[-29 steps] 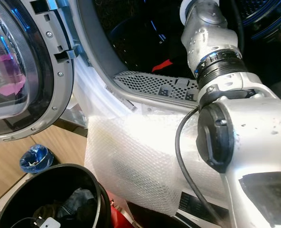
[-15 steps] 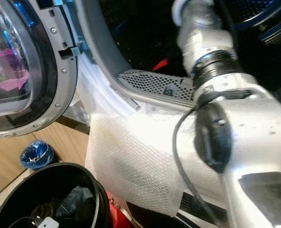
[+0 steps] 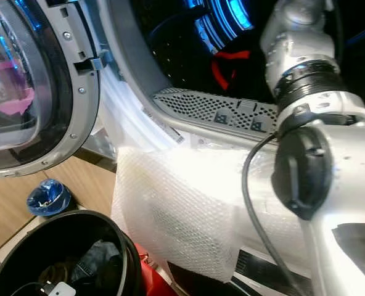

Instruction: Clothes washing

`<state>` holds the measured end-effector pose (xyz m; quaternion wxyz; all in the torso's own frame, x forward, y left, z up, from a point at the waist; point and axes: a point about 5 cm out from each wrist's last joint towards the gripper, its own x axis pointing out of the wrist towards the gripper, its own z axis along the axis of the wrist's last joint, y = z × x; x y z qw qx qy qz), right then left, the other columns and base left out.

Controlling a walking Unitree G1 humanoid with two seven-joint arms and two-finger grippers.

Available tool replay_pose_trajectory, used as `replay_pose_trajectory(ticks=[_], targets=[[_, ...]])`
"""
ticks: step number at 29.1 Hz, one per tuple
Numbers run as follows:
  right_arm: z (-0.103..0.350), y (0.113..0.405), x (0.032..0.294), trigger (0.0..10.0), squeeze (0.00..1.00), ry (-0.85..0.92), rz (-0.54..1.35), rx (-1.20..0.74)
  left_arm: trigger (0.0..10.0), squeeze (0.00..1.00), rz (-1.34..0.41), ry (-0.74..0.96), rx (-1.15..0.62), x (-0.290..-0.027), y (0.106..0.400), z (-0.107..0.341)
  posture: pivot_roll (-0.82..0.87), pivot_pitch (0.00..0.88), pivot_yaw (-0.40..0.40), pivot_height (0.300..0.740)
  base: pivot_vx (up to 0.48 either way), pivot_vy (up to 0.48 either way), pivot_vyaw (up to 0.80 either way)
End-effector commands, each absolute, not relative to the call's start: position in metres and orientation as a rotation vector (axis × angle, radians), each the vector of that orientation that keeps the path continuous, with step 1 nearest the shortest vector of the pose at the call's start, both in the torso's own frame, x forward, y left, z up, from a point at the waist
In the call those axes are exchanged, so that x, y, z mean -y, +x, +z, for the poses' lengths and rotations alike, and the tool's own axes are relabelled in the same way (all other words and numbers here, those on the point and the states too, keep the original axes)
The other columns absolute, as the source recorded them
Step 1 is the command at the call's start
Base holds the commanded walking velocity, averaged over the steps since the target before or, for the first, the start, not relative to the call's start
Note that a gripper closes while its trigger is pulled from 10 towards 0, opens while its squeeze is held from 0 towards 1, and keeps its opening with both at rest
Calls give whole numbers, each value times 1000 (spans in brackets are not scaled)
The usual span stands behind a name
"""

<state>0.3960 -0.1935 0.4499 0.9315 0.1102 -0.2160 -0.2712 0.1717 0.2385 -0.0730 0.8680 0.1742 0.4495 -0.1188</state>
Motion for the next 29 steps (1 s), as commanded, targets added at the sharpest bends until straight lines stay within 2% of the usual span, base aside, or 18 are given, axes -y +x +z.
replay_pose_trajectory(ticks=[1, 2, 3, 4, 6, 9, 11, 14, 22, 29], targets=[[455, 396, 187, 10000, 1000, 229, -499, 467, 10000, 0, -278, 353, -1038, -236, 146, -85, 80, 66, 97, 740, 0, 0, 0], [451, 403, 157, 10000, 1000, 191, -269, 427, 10000, 0, -292, 356, -1046, -237, 145, -86, 63, 76, 102, 740, 0, 0, 0], [451, 403, 157, 10000, 1000, 191, -269, 427, 10000, 0, -292, 356, -1046, -237, 145, -86, 63, 76, 102, 740, 0, 0, 0], [449, 406, 138, 10000, 1000, 152, -139, 411, 10000, 0, -292, 355, -1048, -237, 143, -86, 64, 77, 103, 740, 0, 0, 0], [448, 406, 128, 10000, 1000, 123, -74, 403, 10000, 0, -294, 354, -1051, -237, 142, -86, 68, 79, 105, 740, 0, 0, 0], [456, 403, 138, 10000, 1000, 155, -151, 444, 10000, 0, -298, 356, -1049, -238, 140, -87, 78, 87, 109, 740, 0, 0, 0], [466, 396, 163, 10000, 1000, 197, -301, 501, 10000, 0, -264, 345, -1034, -240, 137, -87, 93, 91, 103, 740, 0, 0, 0], [468, 394, 174, 10000, 1000, 237, -316, 516, 10000, 0, -239, 306, -1030, -241, 134, -87, 90, 102, 105, 740, 0, 0, 0], [461, 397, 181, 10000, 1000, 197, -307, 487, 10000, 0, -235, 297, -1019, -237, 128, -89, 83, 116, 87, 740, 0, 0, 0], [466, 398, 161, 10000, 1000, 135, -204, 484, 10000, 0, -245, 277, -1028, -217, 125, -95, 53, 94, 16, 740, 0, 0, 0]])
